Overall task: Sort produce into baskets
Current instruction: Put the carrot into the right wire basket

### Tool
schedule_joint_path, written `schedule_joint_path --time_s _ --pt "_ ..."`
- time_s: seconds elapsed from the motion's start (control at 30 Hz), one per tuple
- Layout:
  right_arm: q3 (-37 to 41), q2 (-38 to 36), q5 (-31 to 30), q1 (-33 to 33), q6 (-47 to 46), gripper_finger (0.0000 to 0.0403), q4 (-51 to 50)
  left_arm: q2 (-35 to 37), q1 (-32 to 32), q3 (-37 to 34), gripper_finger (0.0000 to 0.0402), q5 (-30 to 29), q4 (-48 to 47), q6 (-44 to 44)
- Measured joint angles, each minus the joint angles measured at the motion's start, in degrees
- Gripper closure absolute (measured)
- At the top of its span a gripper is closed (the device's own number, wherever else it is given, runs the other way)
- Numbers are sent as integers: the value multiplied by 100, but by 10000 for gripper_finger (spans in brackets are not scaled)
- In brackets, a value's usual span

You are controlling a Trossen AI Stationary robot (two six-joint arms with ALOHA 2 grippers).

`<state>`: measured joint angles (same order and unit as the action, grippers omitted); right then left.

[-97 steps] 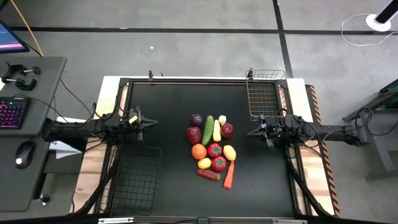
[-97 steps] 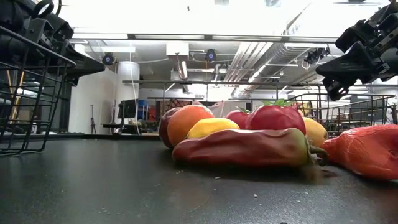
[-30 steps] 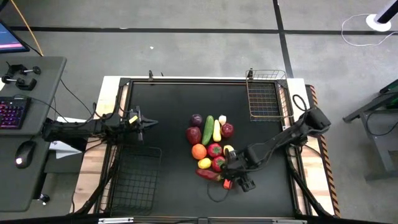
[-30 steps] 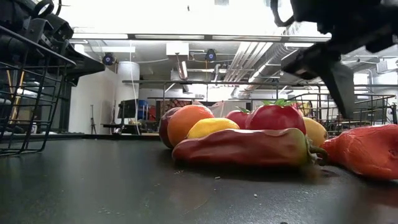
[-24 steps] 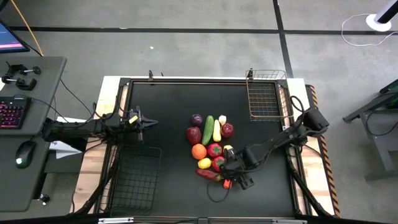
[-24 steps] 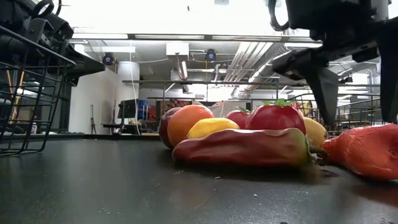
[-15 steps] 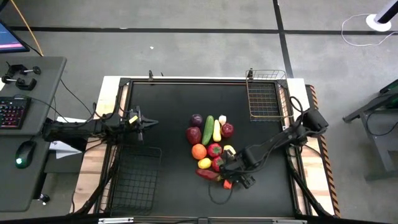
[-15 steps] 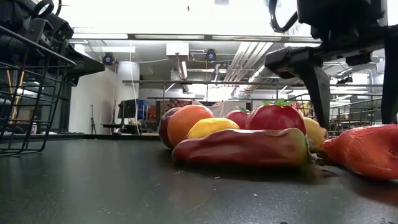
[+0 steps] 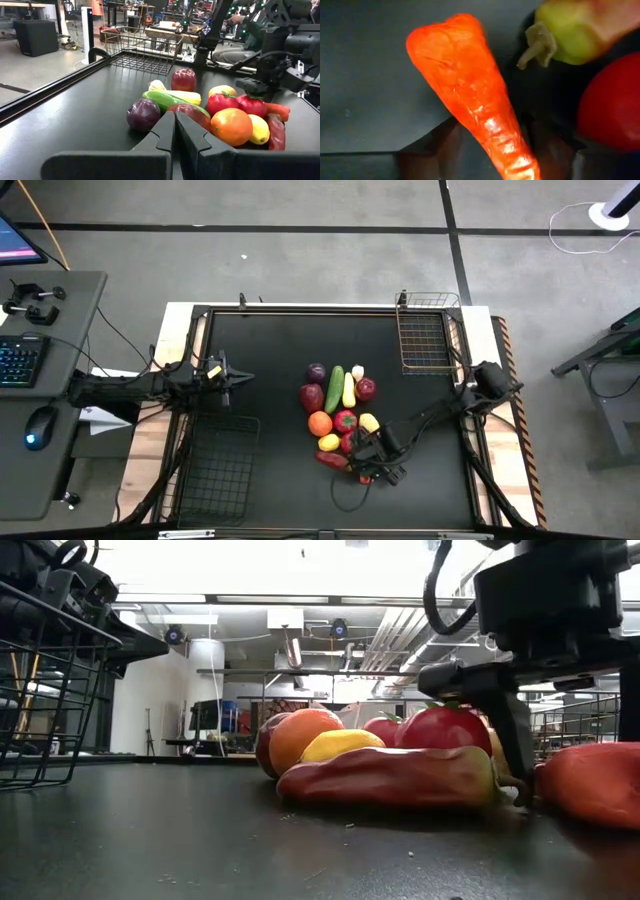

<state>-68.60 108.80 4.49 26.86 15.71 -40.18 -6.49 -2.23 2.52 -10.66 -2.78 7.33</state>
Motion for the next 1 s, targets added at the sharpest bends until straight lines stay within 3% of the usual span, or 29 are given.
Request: schedule_joint_path --time_s 0.2,0.37,0.47,0.57,0.7,0.8,0.9,1.0 --pt "-143 -432 45 104 -126 353 -438 -1 0 2 401 0 1 0" --pt "-354 -1406 -284 52 -696 340 -1141 1 -1 2 401 0 -1 0" --pt "-356 -2208 -1312 -78 -1038 314 -1713 0 1 1 401 0 -1 0" --pt "-356 -3040 -2618 -389 -1662 322 -2276 -1 2 1 401 0 1 0" --pt "-356 -4117 -3997 -1053 -3003 350 -2934 0 1 2 401 0 0 0" --pt "-356 -4744 -4785 -1691 -4456 351 -3579 1 2 0 401 0 -1 0" --pt "-356 -5234 -5247 -2391 -5939 330 -4118 -1 2 1 401 0 -1 0" --pt "-356 -5556 -5355 -3024 -6580 292 -4197 0 -1 2 401 0 -1 0"
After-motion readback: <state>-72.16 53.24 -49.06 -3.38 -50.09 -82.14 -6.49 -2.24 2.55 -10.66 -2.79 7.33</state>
